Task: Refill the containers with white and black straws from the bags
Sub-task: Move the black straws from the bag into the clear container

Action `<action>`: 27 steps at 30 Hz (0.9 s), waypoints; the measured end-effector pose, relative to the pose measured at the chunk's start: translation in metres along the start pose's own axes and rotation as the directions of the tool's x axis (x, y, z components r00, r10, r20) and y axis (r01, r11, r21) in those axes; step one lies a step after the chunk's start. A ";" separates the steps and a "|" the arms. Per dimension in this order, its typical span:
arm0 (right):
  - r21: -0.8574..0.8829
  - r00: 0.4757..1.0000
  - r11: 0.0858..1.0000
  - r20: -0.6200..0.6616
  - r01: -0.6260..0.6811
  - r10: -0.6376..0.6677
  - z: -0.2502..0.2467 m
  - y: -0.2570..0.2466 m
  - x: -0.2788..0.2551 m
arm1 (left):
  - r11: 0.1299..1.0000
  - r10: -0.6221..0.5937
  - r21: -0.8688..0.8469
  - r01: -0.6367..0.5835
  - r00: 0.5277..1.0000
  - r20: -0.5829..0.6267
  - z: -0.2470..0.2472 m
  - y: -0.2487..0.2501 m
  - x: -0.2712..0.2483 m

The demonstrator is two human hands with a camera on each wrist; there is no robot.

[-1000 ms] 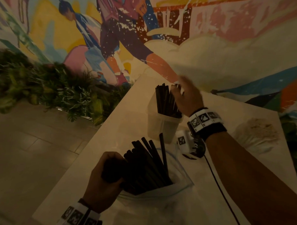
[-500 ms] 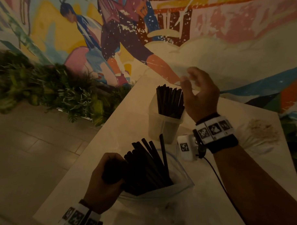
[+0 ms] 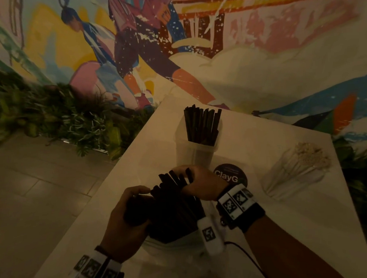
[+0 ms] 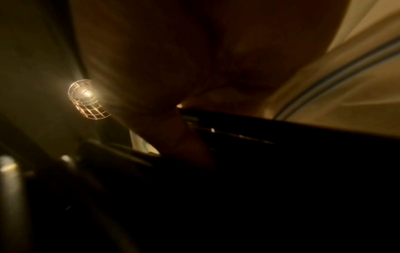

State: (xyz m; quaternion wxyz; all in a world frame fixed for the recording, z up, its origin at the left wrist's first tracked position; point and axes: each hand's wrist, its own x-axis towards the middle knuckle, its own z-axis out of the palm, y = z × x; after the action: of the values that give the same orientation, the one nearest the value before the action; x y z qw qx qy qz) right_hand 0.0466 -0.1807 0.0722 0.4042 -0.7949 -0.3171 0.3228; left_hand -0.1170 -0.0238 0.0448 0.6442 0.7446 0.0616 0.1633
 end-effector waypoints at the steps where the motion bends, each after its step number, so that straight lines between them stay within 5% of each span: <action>1: -0.043 0.999 0.998 -0.005 0.039 -0.040 0.005 -0.002 0.002 | 1.000 0.010 -0.003 -0.010 1.000 0.000 0.001 0.001 0.000; 5: -0.122 0.992 0.985 -0.024 0.121 -0.125 0.017 -0.007 0.002 | 0.999 -0.007 -0.046 0.006 1.000 -0.007 0.000 0.001 0.000; 10: 0.100 0.969 0.985 -0.218 0.140 -0.116 0.020 0.000 -0.015 | 0.999 -0.029 -0.030 0.028 0.999 -0.021 -0.006 -0.006 -0.003; 15: 0.131 0.848 0.953 -0.502 0.272 -0.173 0.025 0.008 -0.046 | 1.000 -0.017 -0.025 0.017 1.000 -0.021 -0.004 -0.008 -0.002; 22: 0.112 0.689 0.889 -0.678 0.443 -0.258 0.046 0.007 -0.082 | 1.000 0.002 0.016 -0.002 1.000 -0.021 -0.003 -0.008 0.002; 27: 0.180 0.785 0.939 -0.605 0.293 -0.129 0.060 0.030 -0.072 | 0.999 0.008 0.034 -0.008 1.000 -0.009 0.000 -0.006 0.004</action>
State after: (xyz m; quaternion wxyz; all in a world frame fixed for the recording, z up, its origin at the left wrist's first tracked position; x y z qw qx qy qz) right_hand -0.0348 -0.2239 0.0376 0.6181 -0.7531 -0.2191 0.0541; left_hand -0.1125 -0.0217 0.0400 0.6305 0.7550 0.0644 0.1682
